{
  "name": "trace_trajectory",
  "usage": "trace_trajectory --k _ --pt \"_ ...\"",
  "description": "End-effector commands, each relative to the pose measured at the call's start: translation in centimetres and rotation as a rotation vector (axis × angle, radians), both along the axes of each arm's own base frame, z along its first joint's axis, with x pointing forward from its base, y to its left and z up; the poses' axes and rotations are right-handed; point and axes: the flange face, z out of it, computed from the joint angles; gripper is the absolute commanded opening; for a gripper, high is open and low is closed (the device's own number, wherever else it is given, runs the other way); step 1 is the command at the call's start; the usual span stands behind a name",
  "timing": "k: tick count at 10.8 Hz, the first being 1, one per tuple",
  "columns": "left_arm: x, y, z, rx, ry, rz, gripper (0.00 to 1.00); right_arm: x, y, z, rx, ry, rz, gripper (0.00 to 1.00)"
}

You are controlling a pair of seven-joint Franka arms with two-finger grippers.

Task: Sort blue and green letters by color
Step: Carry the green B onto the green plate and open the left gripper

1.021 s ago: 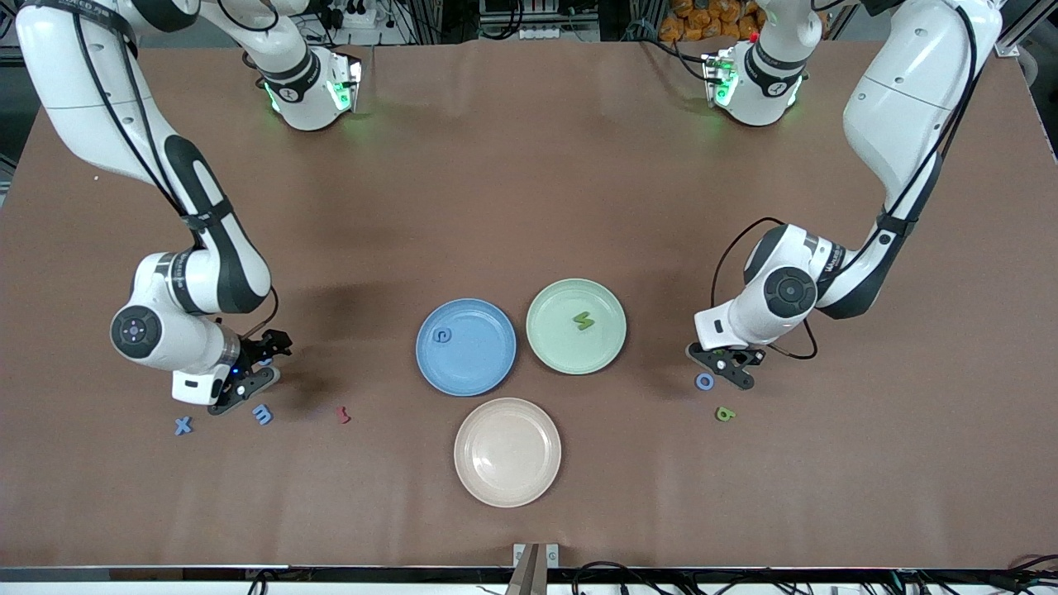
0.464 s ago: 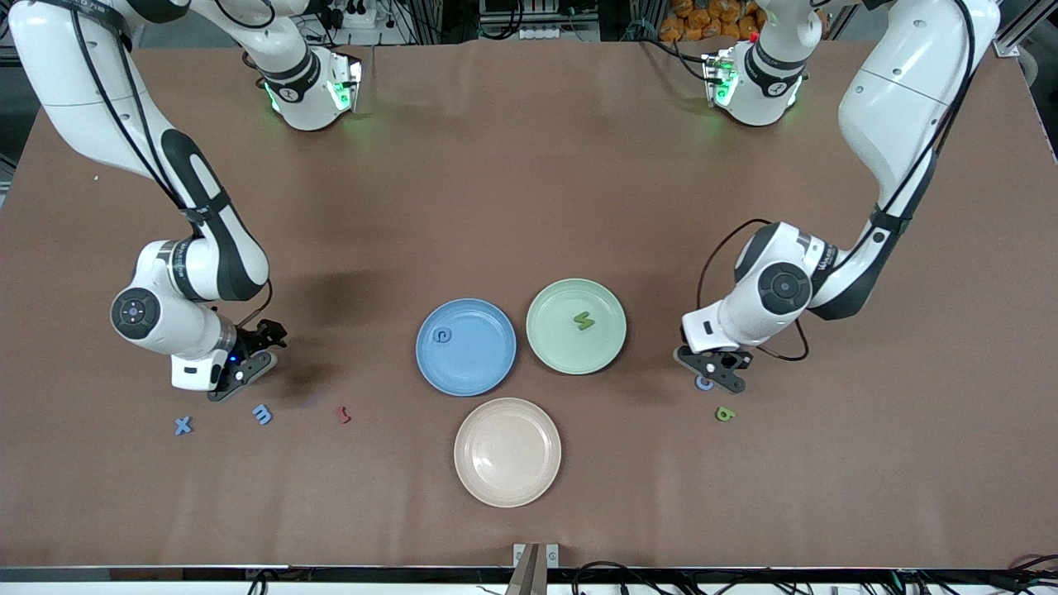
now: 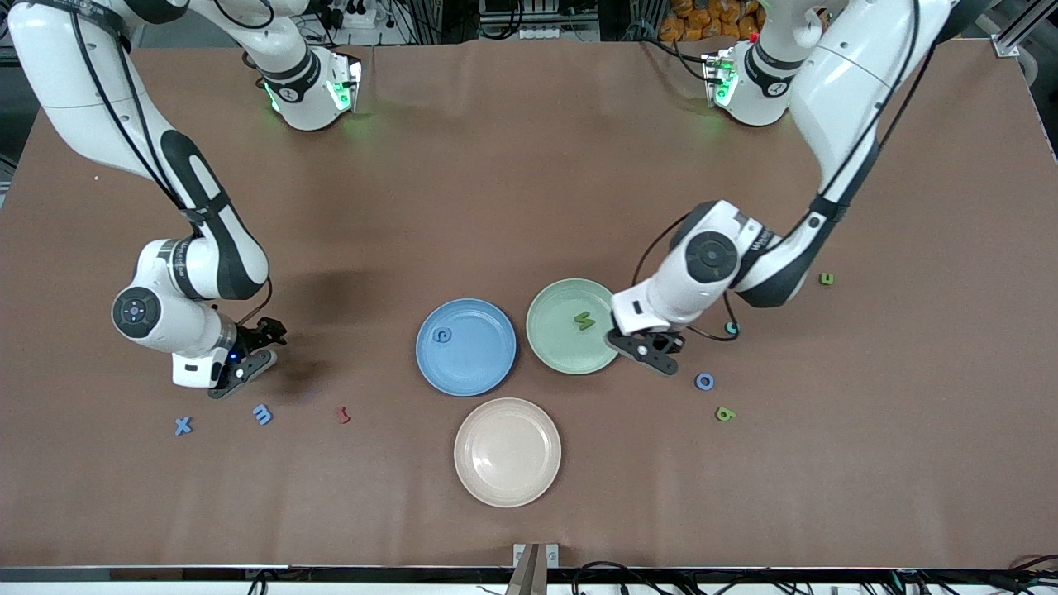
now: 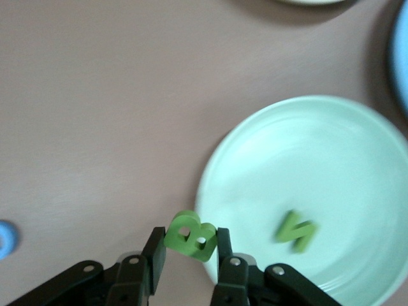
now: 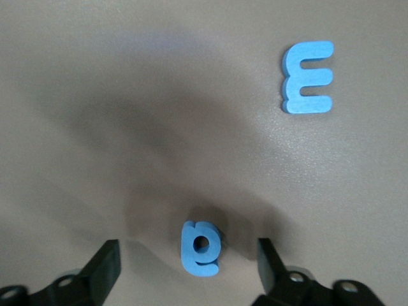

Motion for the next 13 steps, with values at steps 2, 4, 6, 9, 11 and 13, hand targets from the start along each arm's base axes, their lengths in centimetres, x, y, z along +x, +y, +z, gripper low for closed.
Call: trace_trajectory --k 2,4,6,9,11,13 --pt "-2.3 -5.9 0.1 -0.026 0.036 0.117 0.61 -0.3 -1.0 -1.0 0.004 -0.009 0.005 0.00" --pt "-1.8 -5.2 0.0 -0.018 0.028 0.113 1.00 -0.3 -0.9 -1.1 0.007 -0.009 0.003 0.00" --pt "-0.3 -2.1 0.0 0.010 0.033 0.150 1.00 0.5 -0.5 -0.3 0.006 -0.020 0.001 0.00" --pt "4.8 7.6 0.4 0.026 0.009 0.076 1.00 2.9 2.6 2.8 0.027 0.001 -0.001 0.00" --pt "7.0 12.4 0.7 0.032 -0.019 -0.021 1.00 3.6 6.9 4.4 0.055 0.018 -0.062 0.00" --pt "8.7 14.8 0.3 0.025 -0.034 -0.059 1.00 3.7 11.6 5.7 0.059 0.052 -0.139 0.00"
